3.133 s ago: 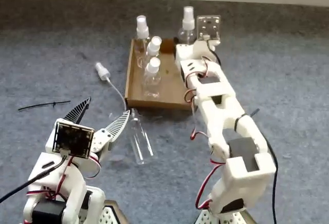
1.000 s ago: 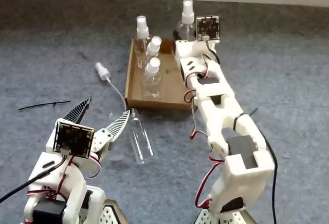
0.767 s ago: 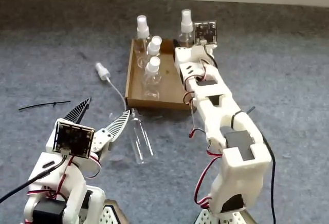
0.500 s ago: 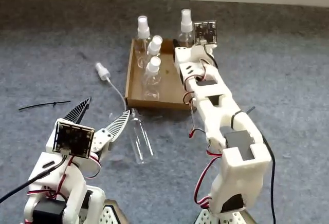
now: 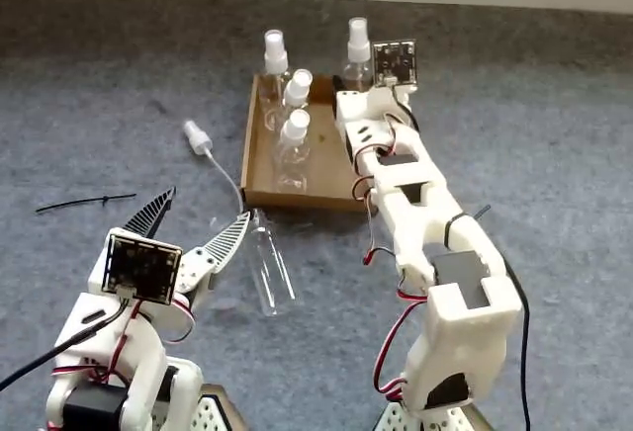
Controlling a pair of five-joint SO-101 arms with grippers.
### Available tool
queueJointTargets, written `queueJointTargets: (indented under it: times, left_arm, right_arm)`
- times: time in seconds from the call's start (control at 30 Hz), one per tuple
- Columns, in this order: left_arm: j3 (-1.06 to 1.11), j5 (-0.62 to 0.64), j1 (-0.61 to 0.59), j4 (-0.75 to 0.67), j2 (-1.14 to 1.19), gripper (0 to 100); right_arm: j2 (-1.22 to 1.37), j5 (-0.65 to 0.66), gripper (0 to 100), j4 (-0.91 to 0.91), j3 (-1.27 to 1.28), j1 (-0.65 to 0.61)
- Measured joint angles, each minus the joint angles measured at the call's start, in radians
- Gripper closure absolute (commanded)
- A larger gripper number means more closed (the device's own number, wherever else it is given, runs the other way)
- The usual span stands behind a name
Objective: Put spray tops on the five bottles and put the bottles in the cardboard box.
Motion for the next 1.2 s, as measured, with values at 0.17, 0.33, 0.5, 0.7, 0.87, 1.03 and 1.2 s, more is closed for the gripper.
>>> queueJointTargets:
  times: [0.17,0.33,0.5,0.7,0.87,1.03,1.2]
  left_arm:
    - [0.0,0.0,0.0,0.0,0.0,70]
    - [0.0,0.0,0.0,0.0,0.0,70]
    - [0.0,0.0,0.0,0.0,0.0,70]
    - [0.0,0.0,0.0,0.0,0.0,70]
    - [0.0,0.0,0.0,0.0,0.0,70]
    - [0.0,0.0,0.0,0.0,0.0,70]
    - [0.0,0.0,0.0,0.0,0.0,70]
  right_arm:
    - [0.0,0.0,82.0,0.005,0.0,-0.002]
    - [0.0,0.0,81.8,0.008,0.0,-0.002]
    - [0.0,0.0,81.4,0.008,0.0,-0.002]
    - [0.0,0.0,81.3,0.008,0.0,-0.002]
    - [0.0,0.0,77.0,0.008,0.0,-0.002]
    - [0.0,0.0,74.9,0.008,0.0,-0.002]
    - [0.0,0.0,74.8,0.008,0.0,-0.002]
